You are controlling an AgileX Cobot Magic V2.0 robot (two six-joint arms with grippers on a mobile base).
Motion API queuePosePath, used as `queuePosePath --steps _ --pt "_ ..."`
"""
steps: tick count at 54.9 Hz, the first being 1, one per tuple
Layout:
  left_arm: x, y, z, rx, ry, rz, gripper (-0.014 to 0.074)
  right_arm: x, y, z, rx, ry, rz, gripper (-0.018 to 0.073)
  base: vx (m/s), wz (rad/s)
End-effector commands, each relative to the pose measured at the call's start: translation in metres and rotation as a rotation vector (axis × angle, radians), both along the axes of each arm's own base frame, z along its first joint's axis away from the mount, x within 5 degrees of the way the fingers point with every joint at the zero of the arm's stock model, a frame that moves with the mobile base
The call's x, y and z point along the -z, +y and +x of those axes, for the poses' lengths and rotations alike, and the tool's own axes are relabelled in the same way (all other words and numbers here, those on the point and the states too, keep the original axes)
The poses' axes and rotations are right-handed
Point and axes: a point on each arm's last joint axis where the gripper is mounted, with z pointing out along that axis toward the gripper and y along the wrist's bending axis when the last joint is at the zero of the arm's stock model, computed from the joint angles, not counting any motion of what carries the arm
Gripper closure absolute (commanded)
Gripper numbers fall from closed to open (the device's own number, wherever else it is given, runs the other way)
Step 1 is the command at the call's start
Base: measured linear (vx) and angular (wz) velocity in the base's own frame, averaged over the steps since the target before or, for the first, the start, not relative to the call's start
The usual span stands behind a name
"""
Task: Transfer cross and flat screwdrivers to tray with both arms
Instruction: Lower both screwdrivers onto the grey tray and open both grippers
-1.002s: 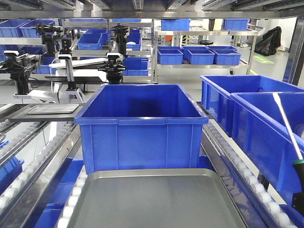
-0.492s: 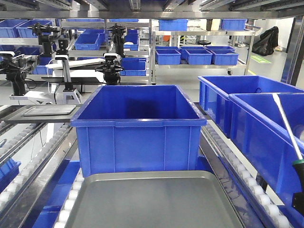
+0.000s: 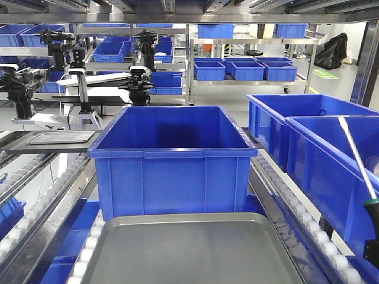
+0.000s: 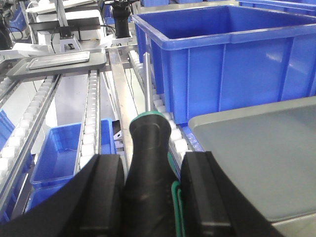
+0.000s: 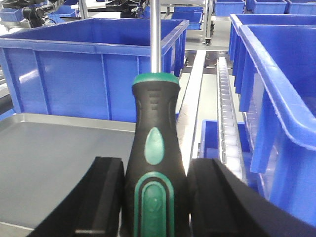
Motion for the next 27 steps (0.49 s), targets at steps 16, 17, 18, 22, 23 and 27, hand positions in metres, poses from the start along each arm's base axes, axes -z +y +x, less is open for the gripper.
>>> queuePosePath --steps 16,17,18,22,23,27 --pt "-0.017 -0.006 0.018 0.012 -0.089 -0.201 0.0596 -0.004 0.009 0.022 -0.010 0.015 0.090 0.0567 0.00 0.00" --pt "-0.016 -0.007 0.020 0.016 -0.084 -0.214 0.0596 -0.003 0.010 0.024 -0.011 0.021 0.084 0.0567 0.00 0.00" --pt "-0.015 -0.008 0.023 0.018 -0.073 -0.220 0.0596 -0.001 0.011 0.027 -0.012 0.034 0.091 0.0567 0.00 0.00" --pt "-0.010 -0.012 0.036 0.040 -0.039 -0.246 0.0596 0.005 0.015 0.037 -0.018 0.069 0.100 0.0567 0.00 0.00" --pt "-0.009 -0.013 0.040 0.045 -0.034 -0.249 0.0596 0.008 0.016 0.040 -0.019 0.082 0.106 0.0567 0.00 0.00" --pt "-0.006 -0.016 0.053 0.067 -0.020 -0.259 0.0596 0.017 0.021 0.051 -0.023 0.137 0.133 0.0567 0.00 0.00"
